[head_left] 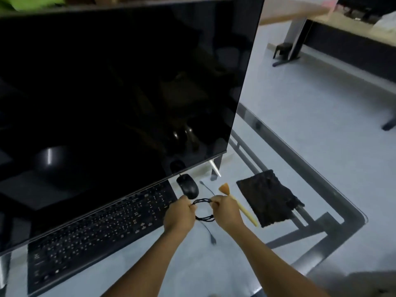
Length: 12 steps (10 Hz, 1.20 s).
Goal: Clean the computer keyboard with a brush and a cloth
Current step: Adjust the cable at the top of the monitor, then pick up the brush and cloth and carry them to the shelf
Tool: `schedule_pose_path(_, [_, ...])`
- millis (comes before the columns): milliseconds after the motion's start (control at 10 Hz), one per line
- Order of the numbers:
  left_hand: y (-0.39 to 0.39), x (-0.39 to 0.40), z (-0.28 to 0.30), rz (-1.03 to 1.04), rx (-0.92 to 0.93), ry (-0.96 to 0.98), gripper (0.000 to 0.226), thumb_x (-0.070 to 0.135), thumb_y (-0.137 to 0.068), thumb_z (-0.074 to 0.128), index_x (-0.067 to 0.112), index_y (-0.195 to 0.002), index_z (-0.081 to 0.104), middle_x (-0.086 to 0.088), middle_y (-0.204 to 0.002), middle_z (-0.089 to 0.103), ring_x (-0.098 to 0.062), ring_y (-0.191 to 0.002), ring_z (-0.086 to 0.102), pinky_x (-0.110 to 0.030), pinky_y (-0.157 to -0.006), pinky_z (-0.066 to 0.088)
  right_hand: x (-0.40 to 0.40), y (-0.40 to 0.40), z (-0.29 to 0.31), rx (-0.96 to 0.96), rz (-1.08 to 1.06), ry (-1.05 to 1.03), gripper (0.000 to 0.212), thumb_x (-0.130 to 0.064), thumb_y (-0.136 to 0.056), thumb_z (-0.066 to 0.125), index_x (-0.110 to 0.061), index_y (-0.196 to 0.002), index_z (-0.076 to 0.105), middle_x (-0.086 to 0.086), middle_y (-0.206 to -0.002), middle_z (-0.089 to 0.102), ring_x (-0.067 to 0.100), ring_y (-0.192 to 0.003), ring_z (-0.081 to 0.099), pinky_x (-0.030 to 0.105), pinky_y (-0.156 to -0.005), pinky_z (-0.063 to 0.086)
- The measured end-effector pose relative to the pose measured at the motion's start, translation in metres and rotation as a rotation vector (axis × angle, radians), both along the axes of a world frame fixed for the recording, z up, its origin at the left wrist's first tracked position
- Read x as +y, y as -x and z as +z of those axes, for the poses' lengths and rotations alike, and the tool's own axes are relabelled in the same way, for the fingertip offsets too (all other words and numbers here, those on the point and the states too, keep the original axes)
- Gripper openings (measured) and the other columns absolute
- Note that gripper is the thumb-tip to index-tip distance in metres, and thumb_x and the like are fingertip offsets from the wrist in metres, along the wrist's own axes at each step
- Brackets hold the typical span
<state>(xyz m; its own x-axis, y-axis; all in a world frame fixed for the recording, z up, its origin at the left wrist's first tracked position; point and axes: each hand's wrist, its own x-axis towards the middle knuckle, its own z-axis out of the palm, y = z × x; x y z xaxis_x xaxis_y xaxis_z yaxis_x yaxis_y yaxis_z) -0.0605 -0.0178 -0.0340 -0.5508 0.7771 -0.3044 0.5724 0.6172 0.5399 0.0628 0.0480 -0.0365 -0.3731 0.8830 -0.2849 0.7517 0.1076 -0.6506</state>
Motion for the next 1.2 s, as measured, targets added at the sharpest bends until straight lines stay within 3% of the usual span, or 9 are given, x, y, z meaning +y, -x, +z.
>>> schedule_pose_path(100, [-0.001, 0.002, -0.011, -0.128, 0.27, 0.021, 0.023, 0.034, -0.098, 0.046, 0.016, -0.105, 0.056, -0.004, -0.099, 0.067, -0.023, -0.096, 0.061, -0.032, -0.069, 0.042, 0.0, 0.001, -0.013, -0.046, 0.041, -0.129, 0.022, -0.008, -0.095, 0.049, -0.01, -0.076, 0.061, 0.001, -0.067, 0.053, 0.01, -0.056, 0.046, 0.013, -0.046, 0.026])
schedule_pose_path(200, [-0.003, -0.001, -0.022, -0.203, 0.476, 0.027, 0.023, 0.035, -0.098, 0.043, 0.018, -0.106, 0.057, -0.001, -0.105, 0.062, -0.02, -0.099, 0.054, -0.031, -0.081, 0.038, -0.003, 0.003, -0.023, -0.043, 0.048, -0.216, 0.023, -0.002, -0.092, 0.051, -0.003, -0.072, 0.062, 0.007, -0.071, 0.05, 0.019, -0.063, 0.05, 0.022, -0.054, 0.04])
schedule_pose_path(300, [-0.003, -0.002, -0.029, -0.233, 0.58, 0.043, 0.021, 0.036, -0.098, 0.043, 0.02, -0.103, 0.057, 0.003, -0.099, 0.062, -0.017, -0.094, 0.055, -0.032, -0.083, 0.033, -0.006, 0.004, -0.028, 0.02, -0.009, -0.208, 0.016, -0.008, -0.091, 0.054, -0.005, -0.088, 0.07, 0.013, -0.09, 0.057, 0.028, -0.087, 0.053, 0.038, -0.082, 0.047])
schedule_pose_path(400, [-0.004, -0.003, -0.033, -0.243, 0.627, 0.006, 0.016, 0.036, -0.093, 0.054, 0.019, -0.094, 0.055, 0.005, -0.085, 0.062, -0.016, -0.082, 0.055, -0.034, -0.08, 0.032, -0.011, 0.002, -0.023, 0.009, 0.033, -0.197, 0.024, -0.012, -0.092, 0.053, -0.01, -0.112, 0.067, 0.017, -0.112, 0.056, 0.034, -0.103, 0.05, 0.041, -0.092, 0.043])
schedule_pose_path(600, [-0.002, -0.005, -0.041, -0.268, 0.623, -0.087, 0.023, 0.031, -0.08, 0.072, 0.016, -0.077, 0.056, 0.002, -0.066, 0.056, -0.02, -0.064, 0.052, -0.037, -0.068, 0.032, -0.01, 0.001, -0.032, 0.007, 0.042, -0.281, 0.025, -0.005, -0.09, 0.062, 0.001, -0.114, 0.066, 0.019, -0.106, 0.061, 0.034, -0.103, 0.059, 0.036, -0.088, 0.053])
schedule_pose_path(700, [-0.003, -0.003, -0.035, -0.229, 0.551, -0.11, 0.02, 0.03, -0.082, 0.071, 0.016, -0.077, 0.057, 0.002, -0.067, 0.058, -0.021, -0.063, 0.054, -0.037, -0.067, 0.034, -0.002, -0.003, -0.028, 0.055, 0.065, -0.303, 0.028, -0.008, -0.093, 0.058, -0.002, -0.12, 0.064, 0.016, -0.119, 0.056, 0.028, -0.102, 0.062, 0.032, -0.087, 0.053])
schedule_pose_path(900, [-0.004, 0.014, -0.01, -0.146, 0.393, -0.223, 0.01, 0.029, -0.093, 0.056, 0.019, -0.09, 0.059, 0.002, -0.086, 0.061, -0.021, -0.081, 0.058, -0.033, -0.077, 0.029, 0.018, -0.013, -0.009, 0.056, 0.158, -0.234, 0.03, -0.018, -0.098, 0.05, -0.012, -0.125, 0.061, 0.005, -0.115, 0.056, 0.017, -0.079, 0.061, 0.018, -0.08, 0.047])
schedule_pose_path(1100, [-0.016, 0.019, 0.001, -0.251, 0.335, -0.193, 0.02, 0.036, -0.097, 0.045, 0.019, -0.095, 0.056, 0.002, -0.097, 0.059, -0.018, -0.09, 0.057, -0.032, -0.079, 0.038, 0.036, -0.034, -0.002, 0.058, 0.197, -0.228, 0.025, -0.016, -0.097, 0.051, -0.012, -0.117, 0.066, 0.008, -0.113, 0.064, 0.019, -0.099, 0.062, 0.014, -0.09, 0.041])
schedule_pose_path(1200, [-0.022, 0.018, 0.002, -0.256, 0.364, -0.19, 0.015, 0.031, -0.094, 0.054, 0.018, -0.091, 0.059, 0.001, -0.091, 0.059, -0.019, -0.084, 0.057, -0.032, -0.074, 0.04, 0.05, -0.041, -0.001, 0.106, 0.158, -0.227, 0.02, -0.013, -0.096, 0.053, -0.014, -0.104, 0.071, 0.004, -0.104, 0.066, 0.011, -0.089, 0.061, 0.018, -0.088, 0.049])
